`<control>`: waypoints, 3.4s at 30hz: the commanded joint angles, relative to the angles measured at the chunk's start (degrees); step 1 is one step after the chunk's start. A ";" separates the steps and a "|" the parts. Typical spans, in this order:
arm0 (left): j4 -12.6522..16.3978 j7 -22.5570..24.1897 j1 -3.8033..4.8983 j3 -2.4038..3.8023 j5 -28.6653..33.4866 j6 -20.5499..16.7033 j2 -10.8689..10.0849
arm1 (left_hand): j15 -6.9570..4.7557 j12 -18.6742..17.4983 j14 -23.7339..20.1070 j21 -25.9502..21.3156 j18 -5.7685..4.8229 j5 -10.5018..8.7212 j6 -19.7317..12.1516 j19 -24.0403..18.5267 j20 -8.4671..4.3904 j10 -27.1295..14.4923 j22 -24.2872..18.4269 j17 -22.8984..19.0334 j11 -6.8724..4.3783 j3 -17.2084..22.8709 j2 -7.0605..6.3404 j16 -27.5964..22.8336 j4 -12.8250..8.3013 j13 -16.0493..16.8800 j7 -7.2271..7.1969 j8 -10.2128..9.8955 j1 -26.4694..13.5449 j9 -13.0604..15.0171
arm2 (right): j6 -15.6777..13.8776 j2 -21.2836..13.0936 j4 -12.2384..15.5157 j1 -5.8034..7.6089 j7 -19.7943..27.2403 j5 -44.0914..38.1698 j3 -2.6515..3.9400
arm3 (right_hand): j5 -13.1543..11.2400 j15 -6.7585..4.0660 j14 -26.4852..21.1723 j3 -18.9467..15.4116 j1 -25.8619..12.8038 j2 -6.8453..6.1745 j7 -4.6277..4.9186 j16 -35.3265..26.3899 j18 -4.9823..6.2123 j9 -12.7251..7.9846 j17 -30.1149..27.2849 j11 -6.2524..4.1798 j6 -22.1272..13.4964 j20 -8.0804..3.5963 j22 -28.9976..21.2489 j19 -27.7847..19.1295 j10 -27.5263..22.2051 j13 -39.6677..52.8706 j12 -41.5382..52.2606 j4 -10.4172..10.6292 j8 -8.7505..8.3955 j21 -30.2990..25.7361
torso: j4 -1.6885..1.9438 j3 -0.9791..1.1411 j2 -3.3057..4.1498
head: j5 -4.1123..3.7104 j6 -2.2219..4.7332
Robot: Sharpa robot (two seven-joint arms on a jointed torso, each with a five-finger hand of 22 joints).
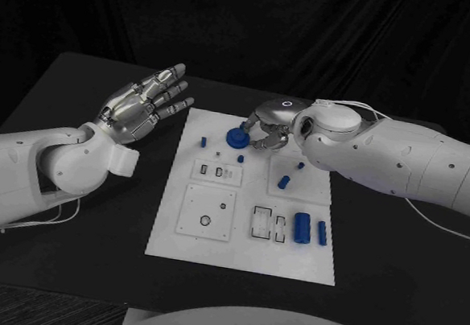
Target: Assemble the parts on the task board
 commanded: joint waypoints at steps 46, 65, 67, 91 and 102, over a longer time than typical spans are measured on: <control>0.08 0.01 -0.89 0.05 -0.05 0.80 -0.20 | 0.40 0.47 0.22 -0.01 1.01 0.29 0.30 -0.07 -0.10 0.16 -0.07 0.06 0.45 0.64 0.27 0.21 0.04 0.13 0.38 0.31 0.55 0.07 | -11.61 -21.31 10.39 -0.89 -1.15 -0.10 -0.03 | -2.81 -1.57 5.95 -4.93 -1.39 -2.80 0.13 0.15 -1.51 -3.47 15.09 -0.32 -0.06 -1.48 14.69 5.50 6.09 15.09 0.14 6.12 -1.62 4.25 | 0.02 -0.01 0.00 | 0.45 -0.01; -0.31 -0.24 -1.13 0.06 -0.05 1.23 0.19 | 0.43 0.46 0.22 -0.02 1.01 0.29 0.33 -0.08 -0.10 0.13 -0.07 0.06 0.45 0.69 0.26 0.21 0.05 0.11 0.44 0.34 0.56 0.07 | -11.91 -22.87 8.90 -2.95 -0.44 -0.10 -0.05 | -8.15 -0.96 5.95 -6.19 0.78 -5.16 1.19 0.15 -1.72 1.14 15.09 0.62 -6.37 -0.93 14.97 5.90 6.09 15.09 0.14 8.20 6.24 4.97 | 0.00 0.05 0.00 | 0.46 -0.01; -0.34 -0.29 -1.15 0.06 -0.05 1.26 0.21 | 0.43 0.46 0.22 -0.02 1.01 0.29 0.33 -0.08 -0.10 0.13 -0.07 0.06 0.45 0.69 0.26 0.21 0.05 0.11 0.44 0.34 0.56 0.07 | -11.89 -22.98 8.92 -2.98 -0.36 -0.10 -0.05 | -9.45 -0.89 5.95 -6.52 0.38 -5.50 1.22 0.15 -1.74 2.07 15.09 0.56 -7.45 -0.88 14.99 5.93 6.09 15.09 0.14 8.31 7.82 5.02 | 0.00 0.04 0.01 | 0.44 -0.01; -0.84 -0.73 -1.34 0.06 -0.05 1.53 0.29 | 0.44 0.43 0.21 -0.02 1.00 0.28 0.29 -0.09 -0.10 0.08 -0.08 0.06 0.44 0.79 0.26 0.20 0.10 0.09 0.48 0.35 0.56 0.06 | -9.39 -23.36 8.89 -3.32 1.34 -0.10 -0.06 | -11.30 -0.77 5.95 -7.26 -1.27 -7.33 1.06 0.15 -1.71 8.76 15.09 0.49 -16.30 -0.66 14.95 5.87 6.09 15.09 0.14 8.51 21.34 4.93 | 0.04 -0.01 -0.03 | 0.36 -0.01; -0.87 -0.86 -1.45 0.06 -0.05 1.66 0.26 | 0.44 0.43 0.21 -0.02 1.00 0.28 0.29 -0.09 -0.10 0.08 -0.08 0.06 0.44 0.79 0.26 0.20 0.10 0.09 0.48 0.35 0.56 0.06 | -8.96 -23.00 8.54 -4.00 1.09 -0.10 -0.06 | -5.03 -0.71 5.95 -6.30 1.51 -6.30 1.10 0.15 -1.69 10.79 15.09 0.49 -18.43 -0.63 14.92 5.84 6.09 15.09 0.14 8.34 25.96 4.87 | 0.05 -0.01 -0.02 | 0.34 -0.01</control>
